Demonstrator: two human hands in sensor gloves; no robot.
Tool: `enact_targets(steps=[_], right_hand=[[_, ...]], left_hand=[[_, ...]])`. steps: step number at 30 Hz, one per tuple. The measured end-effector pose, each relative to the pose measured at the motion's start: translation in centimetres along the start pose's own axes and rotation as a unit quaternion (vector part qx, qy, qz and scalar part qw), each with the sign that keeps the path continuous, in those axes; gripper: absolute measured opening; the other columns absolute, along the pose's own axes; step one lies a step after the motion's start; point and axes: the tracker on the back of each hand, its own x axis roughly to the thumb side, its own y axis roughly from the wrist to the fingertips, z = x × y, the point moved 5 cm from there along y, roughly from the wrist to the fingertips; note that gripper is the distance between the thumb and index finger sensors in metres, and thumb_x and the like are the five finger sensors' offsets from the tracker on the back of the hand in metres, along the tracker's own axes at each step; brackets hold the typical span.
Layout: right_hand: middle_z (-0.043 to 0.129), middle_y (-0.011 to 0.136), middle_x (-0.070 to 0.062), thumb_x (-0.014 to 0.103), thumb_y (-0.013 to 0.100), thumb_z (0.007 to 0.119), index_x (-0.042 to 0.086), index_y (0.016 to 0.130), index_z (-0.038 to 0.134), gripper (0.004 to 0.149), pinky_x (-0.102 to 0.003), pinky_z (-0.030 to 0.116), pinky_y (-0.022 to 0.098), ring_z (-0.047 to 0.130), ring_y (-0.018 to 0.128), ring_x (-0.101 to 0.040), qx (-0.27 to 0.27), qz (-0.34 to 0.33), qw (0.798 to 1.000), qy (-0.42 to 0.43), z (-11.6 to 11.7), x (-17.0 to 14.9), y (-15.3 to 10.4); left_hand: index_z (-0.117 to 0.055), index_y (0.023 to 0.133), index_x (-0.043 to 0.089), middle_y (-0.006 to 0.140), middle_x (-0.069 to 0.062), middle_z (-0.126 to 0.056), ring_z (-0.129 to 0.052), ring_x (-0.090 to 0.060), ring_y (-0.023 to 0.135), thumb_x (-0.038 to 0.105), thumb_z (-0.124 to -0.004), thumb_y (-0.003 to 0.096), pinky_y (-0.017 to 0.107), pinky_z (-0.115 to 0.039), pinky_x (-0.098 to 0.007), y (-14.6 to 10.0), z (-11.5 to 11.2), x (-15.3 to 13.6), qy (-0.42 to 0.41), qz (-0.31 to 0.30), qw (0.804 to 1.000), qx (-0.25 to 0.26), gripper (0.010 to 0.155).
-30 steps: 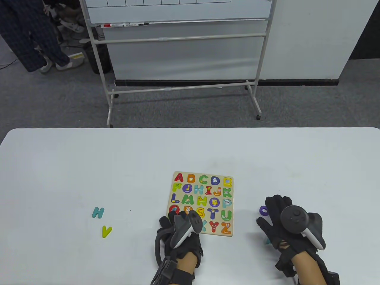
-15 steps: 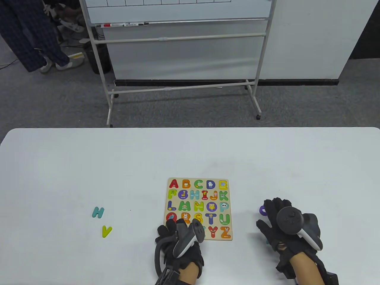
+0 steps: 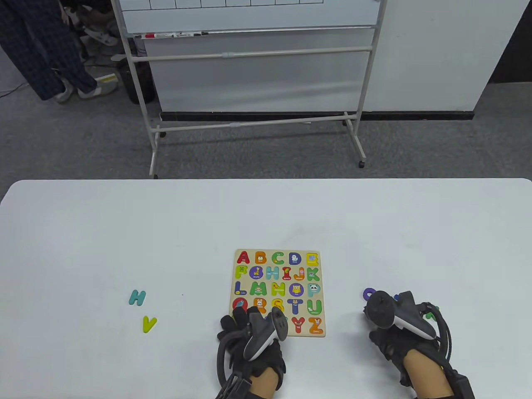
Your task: Hold alphabet puzzle board and insert letter blocks into matching slots
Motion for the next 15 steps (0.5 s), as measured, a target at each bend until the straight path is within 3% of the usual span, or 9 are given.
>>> enact_targets(steps=[6,15], right_hand=[[0.076,0.103,-0.009,0.034,0.039,0.096,0.021,0.102,0.070,0.069,-0.062,0.058,0.070,0.082,0.090,-0.035,0.005,0.006,0.998,-0.055,1.5,0.2,0.4],[0.088,0.091,-0.012,0.031,0.037,0.095,0.018,0.094,0.078,0.061,-0.058,0.072,0.062,0.096,0.075,-0.032,-0.052,-0.007,0.996,-0.071,1.2,0.7,0.5]], left_hand=[[-0.015,0.107,0.003,0.109,-0.032,-0.013,-0.024,-0.066,0.097,0.047,-0.045,0.0522,0.066,-0.038,-0.071,0.0,0.0,0.0,0.000,-0.001,1.000,0.000,0.076],[-0.014,0.106,0.003,0.109,-0.032,-0.012,-0.023,-0.066,0.097,0.047,-0.045,0.0521,0.066,-0.037,-0.071,0.0,0.0,0.0,0.001,-0.001,1.000,-0.002,0.076]])
